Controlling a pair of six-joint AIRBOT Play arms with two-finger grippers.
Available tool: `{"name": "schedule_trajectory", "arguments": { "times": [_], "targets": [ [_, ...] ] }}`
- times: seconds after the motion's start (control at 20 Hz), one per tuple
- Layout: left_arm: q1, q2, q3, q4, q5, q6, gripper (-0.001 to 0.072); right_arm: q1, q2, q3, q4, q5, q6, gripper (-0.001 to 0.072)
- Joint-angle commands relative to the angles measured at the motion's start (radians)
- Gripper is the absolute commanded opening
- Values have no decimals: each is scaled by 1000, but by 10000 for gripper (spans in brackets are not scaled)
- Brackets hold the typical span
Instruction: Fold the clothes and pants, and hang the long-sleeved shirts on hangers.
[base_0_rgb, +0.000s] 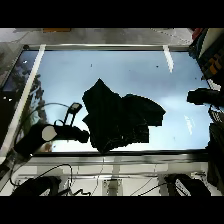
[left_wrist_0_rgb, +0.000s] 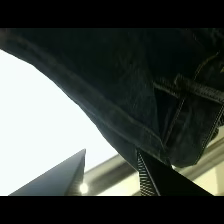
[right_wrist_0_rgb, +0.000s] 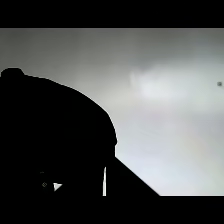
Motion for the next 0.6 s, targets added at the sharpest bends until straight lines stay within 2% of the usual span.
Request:
{"name": "schedule_trajectory", "arguments": {
  "times": [0.0, 0.2, 0.25, 0.3, 0.35, 0.45, 0.55],
  "targets": [
    [1, -1, -129, -121, 69, -116, 507, 1, 0, 0, 46, -9, 0, 40],
    [-6, -1, -158, -245, 147, -118, 524, 1, 0, 0, 50, -17, 0, 39],
    [-11, -1, -158, -267, 174, -118, 559, 1, 0, 0, 53, -17, 0, 40],
    [-19, -1, -158, -283, 208, -119, 626, 1, 0, 0, 55, -16, 0, 39],
    [-23, -1, -158, -317, 238, -119, 642, 1, 0, 0, 64, -16, 0, 39],
    [-23, -1, -158, -378, 251, -118, 641, 1, 0, 0, 76, -17, 0, 40],
    [-23, -1, -158, -377, 240, -118, 641, 1, 0, 0, 76, -17, 0, 39]
  ]
}}
